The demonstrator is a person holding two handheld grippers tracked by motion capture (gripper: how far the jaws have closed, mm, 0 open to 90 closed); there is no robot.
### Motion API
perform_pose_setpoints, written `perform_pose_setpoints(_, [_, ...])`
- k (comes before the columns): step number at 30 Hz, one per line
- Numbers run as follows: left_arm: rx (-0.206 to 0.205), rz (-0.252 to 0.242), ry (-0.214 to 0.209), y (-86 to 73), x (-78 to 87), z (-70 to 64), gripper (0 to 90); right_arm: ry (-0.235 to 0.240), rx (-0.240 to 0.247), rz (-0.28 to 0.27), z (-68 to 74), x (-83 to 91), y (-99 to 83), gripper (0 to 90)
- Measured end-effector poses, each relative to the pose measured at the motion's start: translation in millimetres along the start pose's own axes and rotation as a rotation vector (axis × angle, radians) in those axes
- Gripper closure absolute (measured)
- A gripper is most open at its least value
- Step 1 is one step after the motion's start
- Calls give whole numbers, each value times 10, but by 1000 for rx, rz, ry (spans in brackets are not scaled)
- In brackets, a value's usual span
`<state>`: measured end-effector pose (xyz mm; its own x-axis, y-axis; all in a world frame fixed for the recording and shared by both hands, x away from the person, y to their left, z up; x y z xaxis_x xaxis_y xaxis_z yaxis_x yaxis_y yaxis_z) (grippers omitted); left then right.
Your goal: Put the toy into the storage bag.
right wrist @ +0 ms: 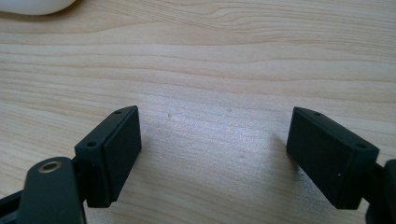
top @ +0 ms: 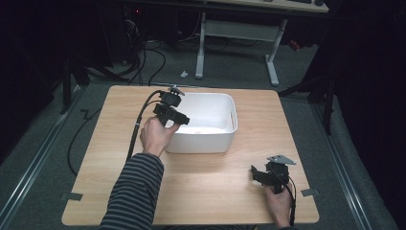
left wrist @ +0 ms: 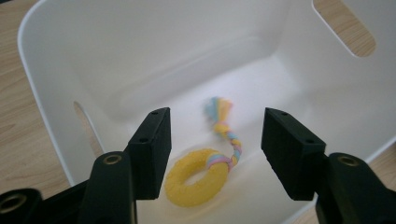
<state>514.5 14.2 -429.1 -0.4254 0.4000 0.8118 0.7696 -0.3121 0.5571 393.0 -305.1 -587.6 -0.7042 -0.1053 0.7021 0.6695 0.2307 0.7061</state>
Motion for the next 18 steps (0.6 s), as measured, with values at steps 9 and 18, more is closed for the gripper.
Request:
perform_pose_setpoints(9, [-7, -77, -9, -16, 250, 33, 392, 0, 0, 0, 0, 0, 0, 179])
perform_pose_setpoints(18, [-13, -128, -7, -85, 472, 149, 392, 0, 1, 0, 0, 0, 0, 179])
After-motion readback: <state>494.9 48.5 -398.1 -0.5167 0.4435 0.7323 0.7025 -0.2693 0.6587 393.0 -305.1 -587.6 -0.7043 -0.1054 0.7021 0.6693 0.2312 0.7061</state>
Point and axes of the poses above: each handheld gripper's, and its own axes: x roughly backward along the jaws, y roughly out of its top, z roughly to its left, the point moved 8 cm from there along -x, roughly forward along the jaws, and after that the axes turned 6 degrees about x, right-handed, at the moved point
